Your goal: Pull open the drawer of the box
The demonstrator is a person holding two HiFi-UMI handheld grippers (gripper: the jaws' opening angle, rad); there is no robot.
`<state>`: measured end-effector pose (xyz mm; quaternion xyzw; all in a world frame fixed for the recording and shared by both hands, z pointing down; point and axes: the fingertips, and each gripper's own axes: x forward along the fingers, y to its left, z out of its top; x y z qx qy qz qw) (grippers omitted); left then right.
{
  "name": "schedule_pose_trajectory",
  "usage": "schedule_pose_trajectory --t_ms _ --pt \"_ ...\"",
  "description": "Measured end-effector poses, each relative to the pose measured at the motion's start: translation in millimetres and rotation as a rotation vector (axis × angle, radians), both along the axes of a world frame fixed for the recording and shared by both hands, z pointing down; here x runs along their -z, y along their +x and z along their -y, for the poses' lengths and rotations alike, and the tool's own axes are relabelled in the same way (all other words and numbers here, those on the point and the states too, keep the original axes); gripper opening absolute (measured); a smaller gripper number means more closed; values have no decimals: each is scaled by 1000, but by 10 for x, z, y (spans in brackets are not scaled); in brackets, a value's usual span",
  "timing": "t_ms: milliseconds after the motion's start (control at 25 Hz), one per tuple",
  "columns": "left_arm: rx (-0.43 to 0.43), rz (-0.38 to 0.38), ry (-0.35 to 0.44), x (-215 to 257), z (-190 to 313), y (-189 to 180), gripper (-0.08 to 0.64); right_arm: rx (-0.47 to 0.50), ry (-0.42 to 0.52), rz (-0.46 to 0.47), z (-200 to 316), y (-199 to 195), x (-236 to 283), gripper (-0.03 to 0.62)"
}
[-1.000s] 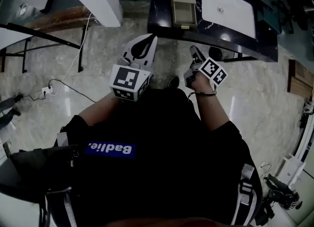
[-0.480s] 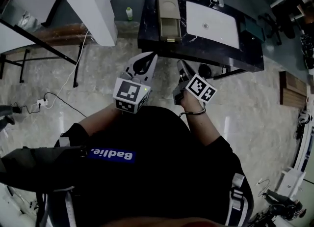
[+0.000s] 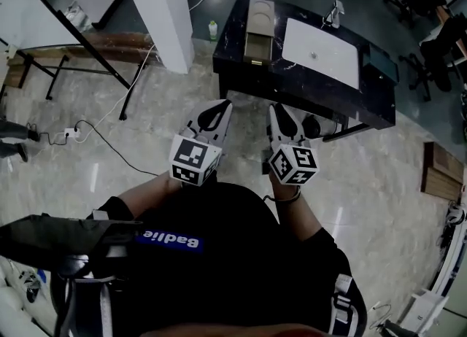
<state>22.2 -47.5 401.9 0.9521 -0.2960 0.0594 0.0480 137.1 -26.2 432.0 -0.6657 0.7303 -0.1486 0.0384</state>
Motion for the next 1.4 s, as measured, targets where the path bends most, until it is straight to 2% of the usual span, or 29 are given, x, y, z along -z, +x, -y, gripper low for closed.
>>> schedule_pose_trajectory --t_ms 200,440,520,560,640,720,840,1120,1400 --pt "10 25 -11 -58 -400 -46 -5 67 86 -150 -376 -349 287 71" --pt "-52 17 11 96 -679 -53 -5 102 192 -271 -681 -720 690 69" --pt "-71 11 28 173 -692 -40 -5 110 201 -299 -700 -816 787 53" --pt "-81 6 38 226 -702 -41 -5 113 190 -305 -707 -858 805 29" --pt "-102 -9 60 336 -728 -57 -5 110 174 -309 -714 -918 789 28" --pt "-114 -23 70 389 -723 -95 -5 109 169 -315 -706 -973 767 0" --pt "-127 -24 59 401 -690 -188 -5 107 166 -308 -697 -1067 795 0" --pt "-155 -40 106 516 -616 -257 -5 85 154 -303 -577 -1109 819 0" --pt "-161 -44 102 489 -539 -327 -5 81 133 -286 -493 -1164 743 0"
